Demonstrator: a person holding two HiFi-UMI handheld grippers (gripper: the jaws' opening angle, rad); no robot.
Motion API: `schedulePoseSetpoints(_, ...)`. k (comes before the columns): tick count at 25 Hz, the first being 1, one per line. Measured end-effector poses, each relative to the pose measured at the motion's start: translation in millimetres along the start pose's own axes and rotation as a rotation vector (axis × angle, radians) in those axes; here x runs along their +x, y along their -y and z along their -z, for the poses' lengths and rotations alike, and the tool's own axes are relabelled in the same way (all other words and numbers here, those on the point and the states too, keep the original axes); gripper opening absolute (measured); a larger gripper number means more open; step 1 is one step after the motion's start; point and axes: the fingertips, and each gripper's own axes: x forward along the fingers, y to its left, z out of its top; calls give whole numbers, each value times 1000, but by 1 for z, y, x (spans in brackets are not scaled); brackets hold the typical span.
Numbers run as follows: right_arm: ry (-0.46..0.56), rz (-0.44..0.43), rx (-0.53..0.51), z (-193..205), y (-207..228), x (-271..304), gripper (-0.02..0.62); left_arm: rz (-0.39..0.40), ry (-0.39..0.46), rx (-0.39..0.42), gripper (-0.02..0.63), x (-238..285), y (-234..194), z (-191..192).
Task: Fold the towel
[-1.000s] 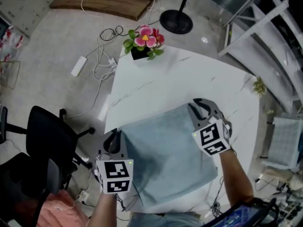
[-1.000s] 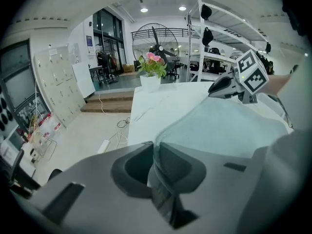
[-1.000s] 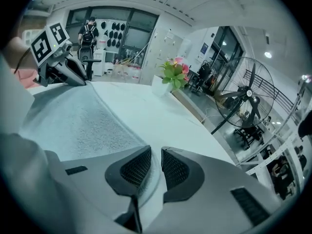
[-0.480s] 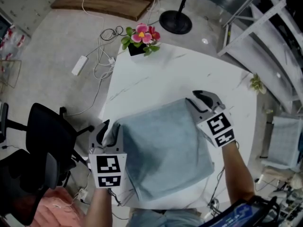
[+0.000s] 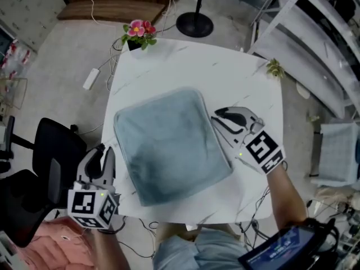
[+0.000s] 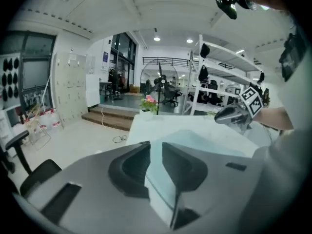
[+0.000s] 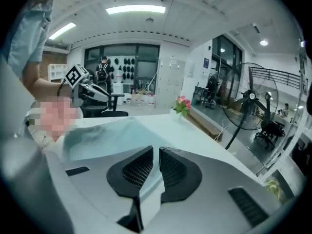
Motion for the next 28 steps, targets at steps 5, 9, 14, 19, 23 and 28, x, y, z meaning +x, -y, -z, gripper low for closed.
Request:
schedulePoseSetpoints(5, -120, -120, -86, 72, -87, -36, 17, 128, -202, 97, 37, -22, 88, 108)
schedulePoseSetpoints(9, -230, -157, -146, 136, -116, -41, 17, 80, -303, 208, 32, -31, 103, 167)
schedulePoseSetpoints(14, -259, -156, -167, 162, -120, -58, 15, 21, -302, 200, 28, -43, 98, 184)
schedulePoseSetpoints(19, -253, -149, -180, 175, -135, -78, 14, -19, -294, 212, 26, -60, 110, 196)
schedulePoseSetpoints(23, -210, -141, -252, 164, -140, -88, 38, -49, -224, 220, 41, -74, 111, 186)
schedulePoseSetpoints(28, -117, -210, -311, 136, -145, -112, 120, 92, -49, 249, 208, -104, 124, 157)
